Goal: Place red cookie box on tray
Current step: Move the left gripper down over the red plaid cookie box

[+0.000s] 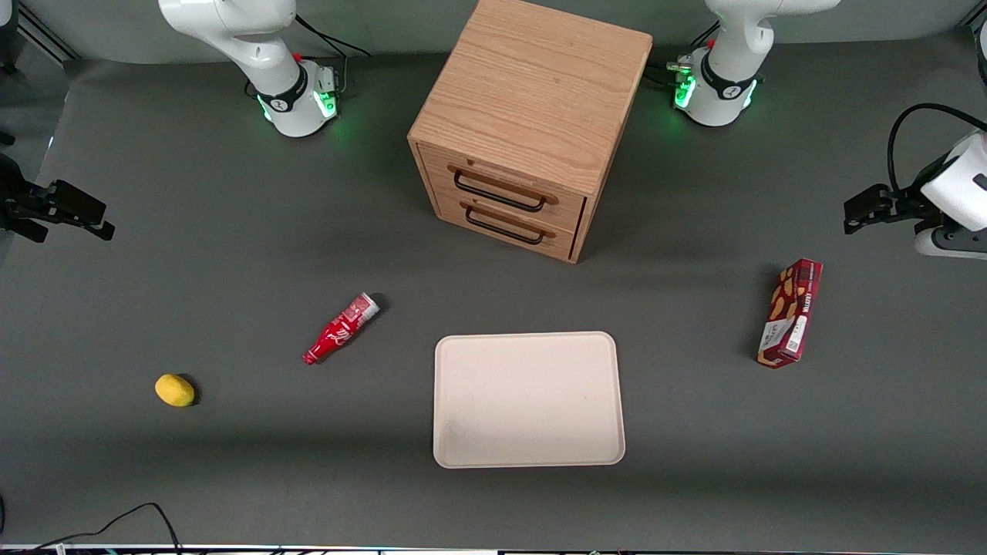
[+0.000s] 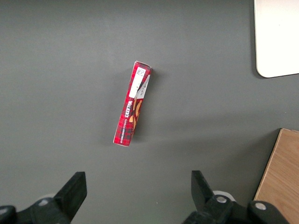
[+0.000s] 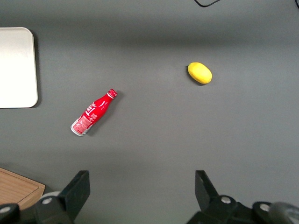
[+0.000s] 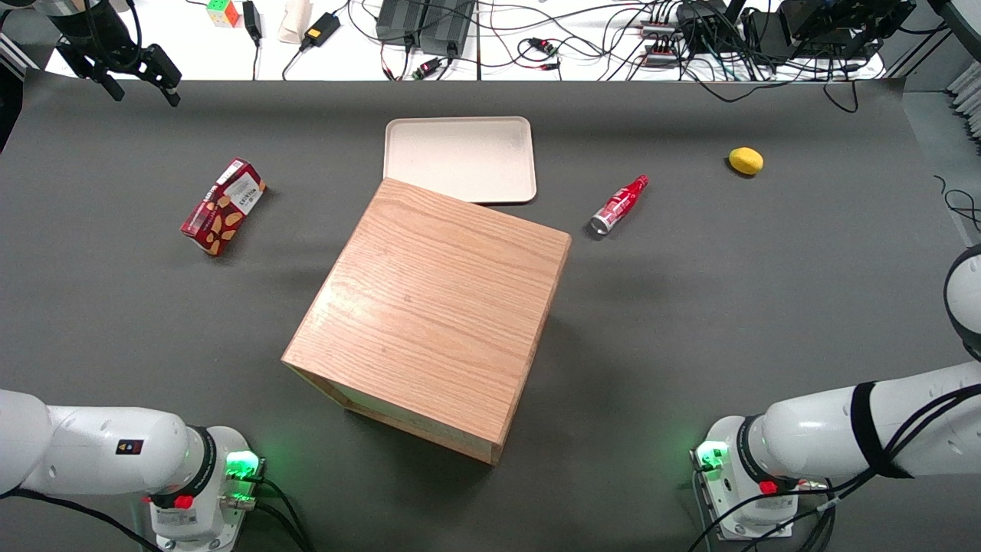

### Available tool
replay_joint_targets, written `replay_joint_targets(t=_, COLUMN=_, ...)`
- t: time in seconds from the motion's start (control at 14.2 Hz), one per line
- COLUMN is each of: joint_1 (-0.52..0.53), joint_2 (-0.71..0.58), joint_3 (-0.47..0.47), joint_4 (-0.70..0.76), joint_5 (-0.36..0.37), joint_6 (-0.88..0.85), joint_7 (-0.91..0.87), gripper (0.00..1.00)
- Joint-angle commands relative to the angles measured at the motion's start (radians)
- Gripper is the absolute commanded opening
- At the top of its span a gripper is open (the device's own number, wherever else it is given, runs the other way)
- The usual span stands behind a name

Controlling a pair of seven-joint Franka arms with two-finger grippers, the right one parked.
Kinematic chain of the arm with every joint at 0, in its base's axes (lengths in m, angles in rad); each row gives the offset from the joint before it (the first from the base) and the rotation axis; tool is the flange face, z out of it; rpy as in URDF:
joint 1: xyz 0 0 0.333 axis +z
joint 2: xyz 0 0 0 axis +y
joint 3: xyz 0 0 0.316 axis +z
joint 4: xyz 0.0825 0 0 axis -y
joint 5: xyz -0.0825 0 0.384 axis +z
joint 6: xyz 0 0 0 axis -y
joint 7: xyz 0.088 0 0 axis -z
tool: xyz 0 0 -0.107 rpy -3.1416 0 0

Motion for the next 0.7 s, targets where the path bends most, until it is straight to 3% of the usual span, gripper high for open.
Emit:
replay_joint_targets(t=0.0, joint_1=0.002, joint_2=-0.023, joint_3=0.001, joint_4=-0.024, joint_5=0.002, joint_6=0.012, joint_7=0.015, gripper=1.0)
replay_joint_targets(t=0.42, joint_1=0.003, joint_2=-0.009, joint_3=0.001, joint_4=-0.011, joint_5=0.011, joint_6=0.003, joint_7=0.015, gripper=1.0)
replay_joint_targets(t=0.63, joint_1=0.064, joint_2=0.056, joint_3=0.018, joint_4=-0.011, joint_5=0.005, joint_6=0.047, joint_7=0.202, gripper=1.0)
